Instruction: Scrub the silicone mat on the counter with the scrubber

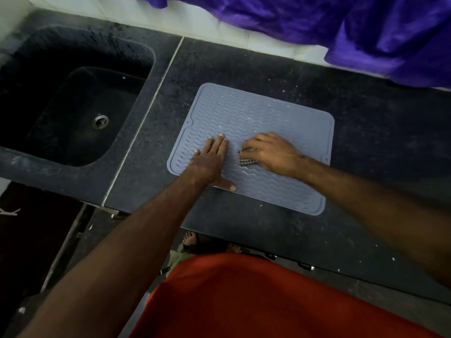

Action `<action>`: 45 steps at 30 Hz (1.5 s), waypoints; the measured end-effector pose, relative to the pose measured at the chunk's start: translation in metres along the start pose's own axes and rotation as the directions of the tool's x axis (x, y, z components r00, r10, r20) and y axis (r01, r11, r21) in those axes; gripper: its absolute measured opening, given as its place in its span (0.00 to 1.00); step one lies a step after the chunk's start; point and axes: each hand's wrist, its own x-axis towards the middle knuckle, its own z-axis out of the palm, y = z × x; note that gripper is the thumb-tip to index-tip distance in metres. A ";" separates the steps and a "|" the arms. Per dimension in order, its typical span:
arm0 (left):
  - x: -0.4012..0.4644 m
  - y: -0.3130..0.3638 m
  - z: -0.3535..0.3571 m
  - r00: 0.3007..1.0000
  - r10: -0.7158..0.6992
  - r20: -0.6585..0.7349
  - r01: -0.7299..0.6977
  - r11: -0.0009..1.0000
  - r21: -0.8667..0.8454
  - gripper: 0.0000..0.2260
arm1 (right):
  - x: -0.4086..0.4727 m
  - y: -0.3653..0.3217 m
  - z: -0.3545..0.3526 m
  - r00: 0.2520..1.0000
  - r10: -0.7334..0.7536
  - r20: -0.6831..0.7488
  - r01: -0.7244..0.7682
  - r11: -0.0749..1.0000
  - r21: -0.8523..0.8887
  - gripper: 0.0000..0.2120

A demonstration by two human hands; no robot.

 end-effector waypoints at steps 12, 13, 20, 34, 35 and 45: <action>-0.005 0.002 -0.004 1.000 0.012 0.000 -0.012 1.000 0.016 0.64 | 0.030 0.003 -0.022 0.996 0.066 -0.054 -0.064 0.997 0.031 0.14; -0.006 0.002 -0.005 1.000 0.016 -0.002 -0.016 1.000 0.017 0.63 | 0.038 -0.004 -0.019 0.998 0.060 -0.019 -0.060 0.998 0.011 0.15; -0.006 -0.001 -0.004 0.999 0.027 -0.018 -0.027 1.000 0.004 0.63 | -0.045 0.020 0.005 0.999 0.043 -0.026 -0.044 0.999 -0.003 0.24; -0.004 -0.079 -0.044 0.976 0.190 -0.103 -0.202 0.972 -0.123 0.48 | -0.054 0.022 -0.002 0.983 0.150 0.105 -0.153 0.988 0.022 0.20; -0.003 -0.092 -0.047 0.978 0.193 -0.083 -0.199 0.978 -0.066 0.48 | -0.049 0.022 -0.007 0.977 0.164 0.133 -0.171 0.984 0.041 0.18; 0.005 -0.122 -0.043 0.980 0.199 -0.019 -0.193 0.967 0.163 0.52 | 0.081 -0.031 -0.019 0.993 0.114 0.014 -0.115 0.991 0.074 0.18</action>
